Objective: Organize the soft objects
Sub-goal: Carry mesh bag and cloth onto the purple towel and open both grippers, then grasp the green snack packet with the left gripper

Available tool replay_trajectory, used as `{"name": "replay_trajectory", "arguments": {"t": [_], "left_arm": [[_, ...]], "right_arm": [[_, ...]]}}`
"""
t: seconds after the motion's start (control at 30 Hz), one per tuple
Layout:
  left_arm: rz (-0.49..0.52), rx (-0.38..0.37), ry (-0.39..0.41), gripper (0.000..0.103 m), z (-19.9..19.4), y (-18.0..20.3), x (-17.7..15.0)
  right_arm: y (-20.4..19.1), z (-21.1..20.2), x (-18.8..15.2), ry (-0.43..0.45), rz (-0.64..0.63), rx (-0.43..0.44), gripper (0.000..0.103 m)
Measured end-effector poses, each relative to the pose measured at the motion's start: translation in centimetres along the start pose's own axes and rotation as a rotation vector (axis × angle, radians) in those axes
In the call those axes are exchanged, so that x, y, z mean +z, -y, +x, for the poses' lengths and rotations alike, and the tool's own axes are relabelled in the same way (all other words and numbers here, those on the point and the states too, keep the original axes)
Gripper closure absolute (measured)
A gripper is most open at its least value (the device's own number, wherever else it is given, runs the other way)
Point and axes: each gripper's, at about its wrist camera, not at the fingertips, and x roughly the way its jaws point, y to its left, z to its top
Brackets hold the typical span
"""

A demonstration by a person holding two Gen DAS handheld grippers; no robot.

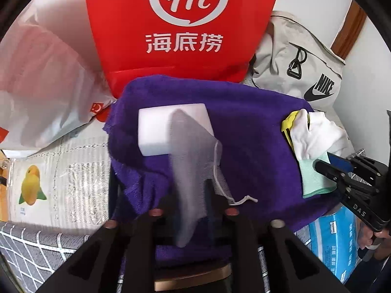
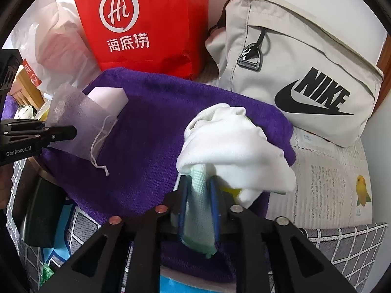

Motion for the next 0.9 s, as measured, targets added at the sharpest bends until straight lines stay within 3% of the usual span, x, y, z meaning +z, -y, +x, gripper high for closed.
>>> {"name": "replay_trajectory", "arguments": {"t": [0.07,0.13,0.4,0.67,0.9], "left_arm": [[0.003,0.036,0.012,0.053,-0.5,-0.1,-0.1],[0.009,0.068,0.018,0.044,-1.0,-0.2,-0.1],[0.021,0.151,0.026,0.040,-3.2,-0.4,-1.3],[0.013,0.137,0.079,0.040,-7.7,0.2,-3.8],[0.032,0.108,0.104,0.040,-11.1,1.5,-8.1]], "right_arm": [[0.0,-0.6,-0.2,0.013,-0.006,-0.007,0.062],[0.0,-1.3,-0.5,0.032,-0.016,-0.022,0.052],[0.3,-4.5,-1.6,0.069,-0.012,-0.055,0.049],[-1.0,-7.7,-4.1,0.113,0.005,-0.032,0.048],[-3.4,-10.8,-7.5,0.132,-0.010,-0.006,0.048]]}}
